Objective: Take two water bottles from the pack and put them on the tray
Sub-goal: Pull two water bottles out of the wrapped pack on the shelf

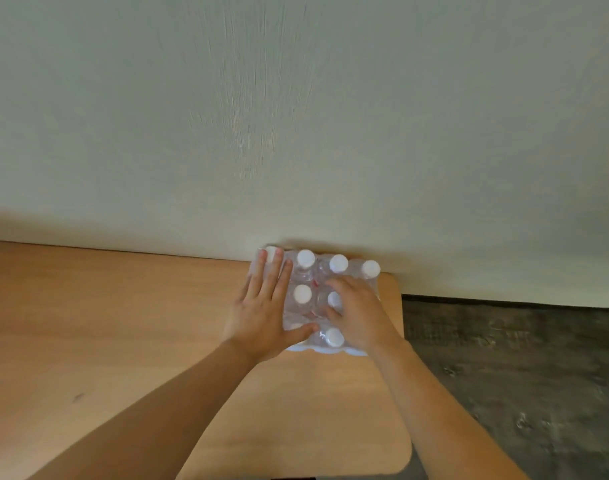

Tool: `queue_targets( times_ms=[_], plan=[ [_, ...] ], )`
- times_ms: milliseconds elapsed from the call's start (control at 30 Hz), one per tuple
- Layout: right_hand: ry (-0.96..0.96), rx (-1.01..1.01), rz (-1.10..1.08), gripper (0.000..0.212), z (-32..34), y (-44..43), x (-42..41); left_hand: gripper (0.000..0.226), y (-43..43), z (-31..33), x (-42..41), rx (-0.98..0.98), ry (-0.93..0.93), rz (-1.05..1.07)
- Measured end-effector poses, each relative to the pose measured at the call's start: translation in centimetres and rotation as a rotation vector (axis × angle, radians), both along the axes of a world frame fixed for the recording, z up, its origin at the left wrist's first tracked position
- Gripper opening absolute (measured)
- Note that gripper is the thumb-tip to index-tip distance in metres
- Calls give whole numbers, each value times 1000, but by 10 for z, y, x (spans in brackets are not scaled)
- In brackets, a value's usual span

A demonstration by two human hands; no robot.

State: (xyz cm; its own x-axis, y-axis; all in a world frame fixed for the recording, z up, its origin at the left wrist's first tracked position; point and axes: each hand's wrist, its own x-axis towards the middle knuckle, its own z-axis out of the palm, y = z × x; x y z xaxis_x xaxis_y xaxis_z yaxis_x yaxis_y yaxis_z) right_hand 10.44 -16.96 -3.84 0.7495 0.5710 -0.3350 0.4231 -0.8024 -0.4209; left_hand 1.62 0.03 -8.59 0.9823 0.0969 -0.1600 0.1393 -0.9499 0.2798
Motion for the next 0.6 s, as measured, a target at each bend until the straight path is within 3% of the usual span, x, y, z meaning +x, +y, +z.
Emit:
queue_targets(
  times_ms=[200, 300, 433, 500, 600],
  plan=[
    [-172, -380, 188, 55, -1, 13, -1, 120, -1, 3, 1, -1, 1, 21],
    [-242, -459, 250, 52, 5, 15, 1, 119, -1, 6, 0, -8, 4, 25],
    [-280, -461, 274, 44, 27, 10, -2, 118, -2, 7, 1, -7, -14, 26],
    [-281, -453, 281, 50, 42, 7, -4, 119, -2, 5, 0, -5, -30, 26],
    [-236, -200, 230, 34, 61, 0, -4, 118, -2, 6, -2, -11, -27, 22]
  ],
)
